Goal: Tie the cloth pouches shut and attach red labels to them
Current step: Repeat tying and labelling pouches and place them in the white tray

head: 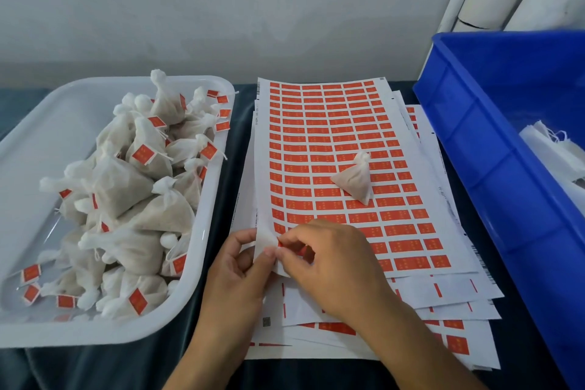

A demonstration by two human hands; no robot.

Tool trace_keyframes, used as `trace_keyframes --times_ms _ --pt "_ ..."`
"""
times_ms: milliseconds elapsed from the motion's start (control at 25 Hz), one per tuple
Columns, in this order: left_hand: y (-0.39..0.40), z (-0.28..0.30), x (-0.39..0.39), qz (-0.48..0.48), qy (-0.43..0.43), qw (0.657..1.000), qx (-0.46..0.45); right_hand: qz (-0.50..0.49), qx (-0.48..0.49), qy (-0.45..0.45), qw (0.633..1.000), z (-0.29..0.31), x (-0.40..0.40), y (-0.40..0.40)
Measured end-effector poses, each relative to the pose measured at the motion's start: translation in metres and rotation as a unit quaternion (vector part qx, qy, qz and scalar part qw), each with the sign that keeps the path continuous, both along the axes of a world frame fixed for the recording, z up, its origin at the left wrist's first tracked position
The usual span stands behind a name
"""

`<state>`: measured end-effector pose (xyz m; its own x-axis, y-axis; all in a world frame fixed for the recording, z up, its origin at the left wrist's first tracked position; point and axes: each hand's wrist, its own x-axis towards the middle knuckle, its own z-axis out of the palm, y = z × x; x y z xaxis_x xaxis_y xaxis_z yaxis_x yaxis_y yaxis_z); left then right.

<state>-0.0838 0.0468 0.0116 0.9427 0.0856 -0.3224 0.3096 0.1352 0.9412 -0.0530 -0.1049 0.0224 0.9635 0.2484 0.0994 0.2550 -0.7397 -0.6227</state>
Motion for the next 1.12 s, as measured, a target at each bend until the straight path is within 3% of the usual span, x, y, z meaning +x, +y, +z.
trace_keyframes --times_ms 320,760,1120 --pt "-0.003 -0.004 -0.001 0.029 -0.016 0.999 0.009 -0.009 -0.027 -0.030 0.999 -0.001 -0.003 0.004" --pt "-0.003 -0.006 -0.003 0.053 -0.038 0.998 -0.013 -0.003 0.040 0.023 0.999 -0.002 0.004 -0.005" --pt "0.004 -0.005 0.001 -0.004 -0.021 0.999 -0.044 0.035 0.028 0.041 0.998 -0.004 0.007 -0.009"
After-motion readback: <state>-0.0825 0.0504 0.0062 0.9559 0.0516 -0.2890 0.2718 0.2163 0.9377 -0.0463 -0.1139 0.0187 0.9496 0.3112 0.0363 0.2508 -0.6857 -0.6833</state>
